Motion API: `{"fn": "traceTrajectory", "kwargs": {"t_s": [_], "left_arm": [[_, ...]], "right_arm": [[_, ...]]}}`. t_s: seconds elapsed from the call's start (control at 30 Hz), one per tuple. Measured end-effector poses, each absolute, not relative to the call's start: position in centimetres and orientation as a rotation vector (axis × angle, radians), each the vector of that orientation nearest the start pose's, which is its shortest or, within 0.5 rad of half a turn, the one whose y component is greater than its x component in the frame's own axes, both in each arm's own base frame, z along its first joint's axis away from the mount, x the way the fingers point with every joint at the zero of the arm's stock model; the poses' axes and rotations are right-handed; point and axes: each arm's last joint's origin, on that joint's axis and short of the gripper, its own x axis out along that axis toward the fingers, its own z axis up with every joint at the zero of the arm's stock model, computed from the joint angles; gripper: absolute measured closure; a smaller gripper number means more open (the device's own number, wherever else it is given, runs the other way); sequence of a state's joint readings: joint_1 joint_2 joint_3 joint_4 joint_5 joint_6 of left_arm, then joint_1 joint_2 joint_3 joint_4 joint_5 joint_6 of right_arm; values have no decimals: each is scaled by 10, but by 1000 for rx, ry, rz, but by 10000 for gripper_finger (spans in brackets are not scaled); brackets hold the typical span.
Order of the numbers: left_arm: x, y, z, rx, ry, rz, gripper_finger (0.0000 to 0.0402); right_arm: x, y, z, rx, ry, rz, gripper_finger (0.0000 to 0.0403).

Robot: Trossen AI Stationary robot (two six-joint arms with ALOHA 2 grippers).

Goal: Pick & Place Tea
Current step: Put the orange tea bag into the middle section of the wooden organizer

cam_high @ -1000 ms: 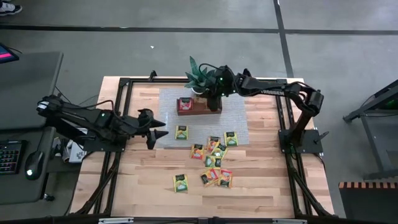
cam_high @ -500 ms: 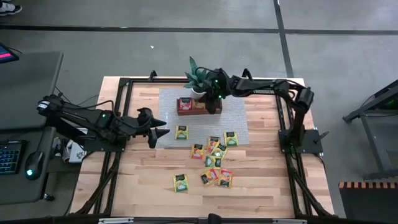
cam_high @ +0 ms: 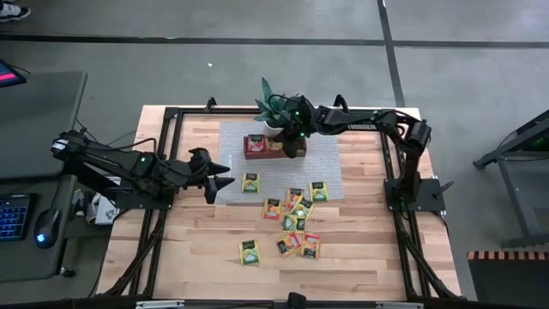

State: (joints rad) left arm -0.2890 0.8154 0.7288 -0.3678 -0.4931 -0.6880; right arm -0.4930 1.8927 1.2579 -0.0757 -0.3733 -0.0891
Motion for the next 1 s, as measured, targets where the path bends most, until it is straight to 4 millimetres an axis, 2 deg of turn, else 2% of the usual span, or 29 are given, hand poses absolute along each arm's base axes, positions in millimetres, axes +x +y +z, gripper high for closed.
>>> {"fn": "traceTrajectory", "kwargs": {"t_s": [0.13,0.67,0.83,1.0], "left_arm": [[169,-36,293,-497,332,333,182],[169,-36,293,-495,339,321,182],[169,-36,293,-489,343,313,182],[169,-37,293,-481,348,301,182]], "right_arm": [[365,-185,195,197,652,-131,403],[366,-185,197,195,629,-121,399],[366,-186,197,210,630,-141,372],[366,-186,197,216,634,-173,328]]}}
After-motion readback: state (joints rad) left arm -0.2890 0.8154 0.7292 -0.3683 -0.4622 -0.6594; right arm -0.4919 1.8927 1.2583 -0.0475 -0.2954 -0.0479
